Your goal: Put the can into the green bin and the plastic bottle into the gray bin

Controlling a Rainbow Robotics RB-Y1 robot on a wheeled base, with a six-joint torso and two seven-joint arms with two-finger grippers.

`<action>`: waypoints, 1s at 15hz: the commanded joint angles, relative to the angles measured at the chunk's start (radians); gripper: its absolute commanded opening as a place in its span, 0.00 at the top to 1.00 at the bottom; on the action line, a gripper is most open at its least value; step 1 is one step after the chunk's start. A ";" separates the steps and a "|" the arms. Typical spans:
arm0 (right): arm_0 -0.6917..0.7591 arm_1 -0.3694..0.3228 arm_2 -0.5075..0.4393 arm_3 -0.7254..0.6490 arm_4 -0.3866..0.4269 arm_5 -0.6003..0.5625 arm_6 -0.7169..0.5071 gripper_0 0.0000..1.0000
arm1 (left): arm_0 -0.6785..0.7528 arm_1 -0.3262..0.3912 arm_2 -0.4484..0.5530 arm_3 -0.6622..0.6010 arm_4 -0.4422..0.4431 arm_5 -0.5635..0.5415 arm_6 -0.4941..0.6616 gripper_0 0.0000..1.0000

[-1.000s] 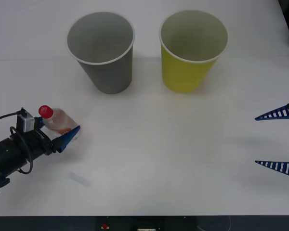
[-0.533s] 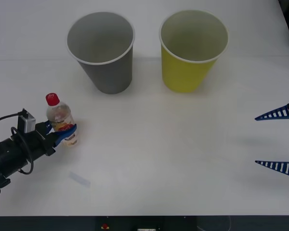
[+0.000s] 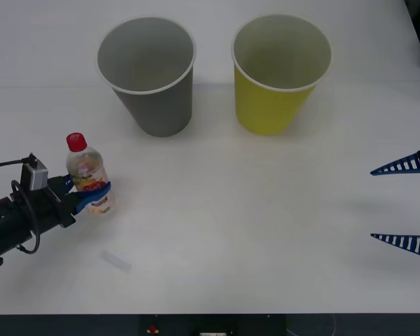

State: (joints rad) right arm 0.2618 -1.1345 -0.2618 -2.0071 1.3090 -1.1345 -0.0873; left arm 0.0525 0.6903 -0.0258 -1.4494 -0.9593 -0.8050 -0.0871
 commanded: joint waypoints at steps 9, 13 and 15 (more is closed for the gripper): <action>0.000 0.000 0.000 0.000 0.000 0.000 0.000 0.00 | 0.135 0.173 0.130 -0.559 -0.444 0.027 0.911 1.00; 0.000 0.000 0.000 0.000 0.000 0.000 0.000 0.00 | 0.115 0.267 0.156 -0.755 -0.636 0.026 1.307 1.00; 0.000 0.000 0.000 0.000 0.000 0.000 0.000 0.00 | 0.087 0.310 0.158 -0.812 -0.688 0.015 1.442 1.00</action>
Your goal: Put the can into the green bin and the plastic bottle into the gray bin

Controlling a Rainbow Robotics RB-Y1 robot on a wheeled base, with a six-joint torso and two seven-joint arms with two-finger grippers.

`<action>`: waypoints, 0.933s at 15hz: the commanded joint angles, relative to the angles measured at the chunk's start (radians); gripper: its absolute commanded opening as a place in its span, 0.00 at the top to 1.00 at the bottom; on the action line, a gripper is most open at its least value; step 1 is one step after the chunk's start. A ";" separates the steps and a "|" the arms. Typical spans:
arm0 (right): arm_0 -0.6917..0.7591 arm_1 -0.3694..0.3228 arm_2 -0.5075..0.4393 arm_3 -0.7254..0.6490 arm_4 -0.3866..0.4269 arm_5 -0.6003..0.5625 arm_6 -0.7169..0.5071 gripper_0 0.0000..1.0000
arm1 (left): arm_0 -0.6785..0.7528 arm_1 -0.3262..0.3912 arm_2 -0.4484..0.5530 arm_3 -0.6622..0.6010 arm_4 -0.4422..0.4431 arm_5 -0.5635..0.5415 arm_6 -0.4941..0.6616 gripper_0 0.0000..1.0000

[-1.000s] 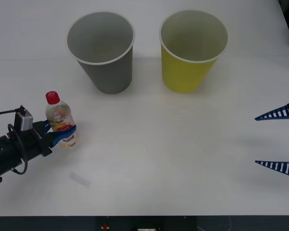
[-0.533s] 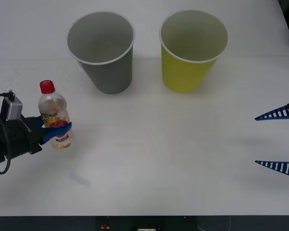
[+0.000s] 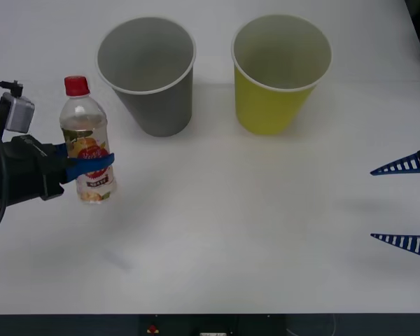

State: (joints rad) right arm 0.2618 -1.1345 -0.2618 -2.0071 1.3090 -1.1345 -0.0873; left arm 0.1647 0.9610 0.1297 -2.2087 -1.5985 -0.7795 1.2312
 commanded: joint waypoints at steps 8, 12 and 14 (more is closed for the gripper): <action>0.000 0.000 0.000 0.000 0.000 0.000 0.000 0.00 | -0.396 0.081 0.041 0.050 -0.020 -0.327 0.162 1.00; 0.000 0.000 0.000 0.000 0.000 0.000 0.000 0.00 | -0.603 0.120 -0.082 0.205 0.017 -0.323 0.160 1.00; 0.000 0.000 0.000 0.000 0.000 0.000 0.000 0.00 | -0.718 0.125 -0.157 0.291 0.015 -0.322 0.160 1.00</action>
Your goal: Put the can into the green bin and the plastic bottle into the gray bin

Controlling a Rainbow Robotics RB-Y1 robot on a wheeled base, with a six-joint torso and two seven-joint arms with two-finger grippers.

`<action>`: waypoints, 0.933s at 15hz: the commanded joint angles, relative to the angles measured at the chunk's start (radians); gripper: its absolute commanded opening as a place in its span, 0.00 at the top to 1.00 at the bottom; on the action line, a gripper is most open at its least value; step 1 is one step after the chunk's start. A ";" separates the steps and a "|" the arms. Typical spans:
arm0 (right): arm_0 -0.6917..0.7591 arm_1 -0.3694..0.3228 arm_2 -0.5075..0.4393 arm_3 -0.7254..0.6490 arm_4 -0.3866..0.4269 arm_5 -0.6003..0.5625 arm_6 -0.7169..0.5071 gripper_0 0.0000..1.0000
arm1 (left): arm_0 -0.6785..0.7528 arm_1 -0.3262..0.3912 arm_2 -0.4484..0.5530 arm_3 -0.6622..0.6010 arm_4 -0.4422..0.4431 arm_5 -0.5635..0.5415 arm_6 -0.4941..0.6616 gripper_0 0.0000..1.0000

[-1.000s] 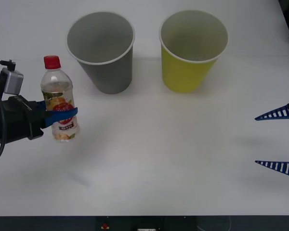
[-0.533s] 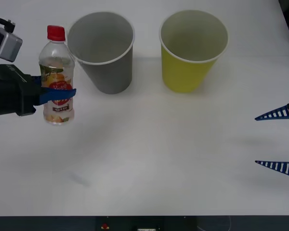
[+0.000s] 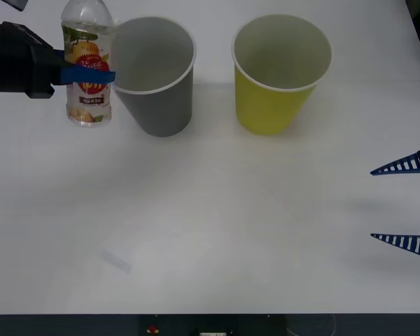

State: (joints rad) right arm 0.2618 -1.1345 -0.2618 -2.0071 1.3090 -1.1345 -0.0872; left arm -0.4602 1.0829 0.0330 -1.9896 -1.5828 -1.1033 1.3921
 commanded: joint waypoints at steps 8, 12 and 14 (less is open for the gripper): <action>0.000 0.000 0.000 0.000 0.000 0.000 0.000 0.00 | -0.471 0.031 -0.420 0.385 0.063 0.109 -0.035 1.00; 0.000 0.000 0.000 0.000 0.000 0.000 0.000 0.00 | -0.603 0.029 -0.587 0.502 0.104 0.158 -0.074 1.00; 0.000 0.000 0.000 0.000 0.000 0.000 0.000 0.00 | -0.644 0.015 -0.639 0.538 0.098 0.183 -0.076 1.00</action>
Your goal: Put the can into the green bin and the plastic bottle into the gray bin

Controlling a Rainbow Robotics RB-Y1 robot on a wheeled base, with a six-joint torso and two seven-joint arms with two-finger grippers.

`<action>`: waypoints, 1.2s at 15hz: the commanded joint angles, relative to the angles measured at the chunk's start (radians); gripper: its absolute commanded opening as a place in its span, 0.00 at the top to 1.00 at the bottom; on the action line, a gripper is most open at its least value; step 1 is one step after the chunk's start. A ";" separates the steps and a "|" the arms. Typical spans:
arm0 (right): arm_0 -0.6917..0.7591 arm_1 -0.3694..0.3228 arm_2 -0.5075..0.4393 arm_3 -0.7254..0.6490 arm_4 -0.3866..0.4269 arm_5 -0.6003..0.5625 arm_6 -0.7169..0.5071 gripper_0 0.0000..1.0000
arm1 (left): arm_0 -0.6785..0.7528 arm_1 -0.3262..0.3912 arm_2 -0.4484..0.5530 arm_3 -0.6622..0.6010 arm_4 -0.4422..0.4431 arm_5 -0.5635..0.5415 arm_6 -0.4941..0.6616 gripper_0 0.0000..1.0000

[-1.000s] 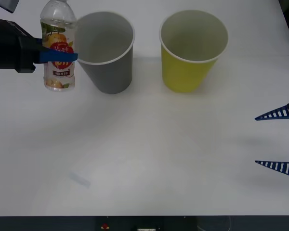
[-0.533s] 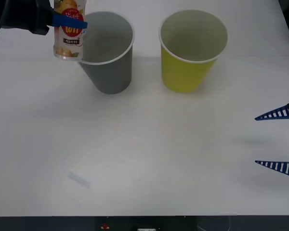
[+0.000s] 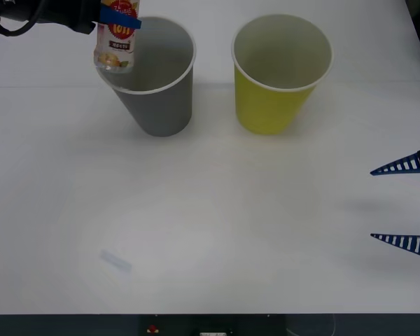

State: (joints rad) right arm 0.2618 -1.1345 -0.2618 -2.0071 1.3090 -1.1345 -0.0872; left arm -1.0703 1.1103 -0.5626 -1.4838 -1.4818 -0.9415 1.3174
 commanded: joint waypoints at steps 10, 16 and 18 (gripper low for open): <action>0.000 0.000 0.000 0.000 0.000 0.000 0.000 0.00 | -0.045 -0.047 -0.049 0.071 0.005 0.035 -0.027 0.00; 0.000 0.000 0.000 0.000 0.000 0.000 0.000 0.00 | -0.023 -0.027 -0.049 0.068 0.104 0.033 -0.132 0.00; 0.000 0.000 0.000 0.000 0.000 0.000 0.000 0.00 | 0.044 0.006 -0.013 0.036 0.176 0.035 -0.208 0.00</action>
State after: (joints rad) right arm 0.2618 -1.1345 -0.2618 -2.0071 1.3090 -1.1345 -0.0872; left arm -1.0583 1.1026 -0.5969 -1.4301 -1.3291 -0.9075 1.1374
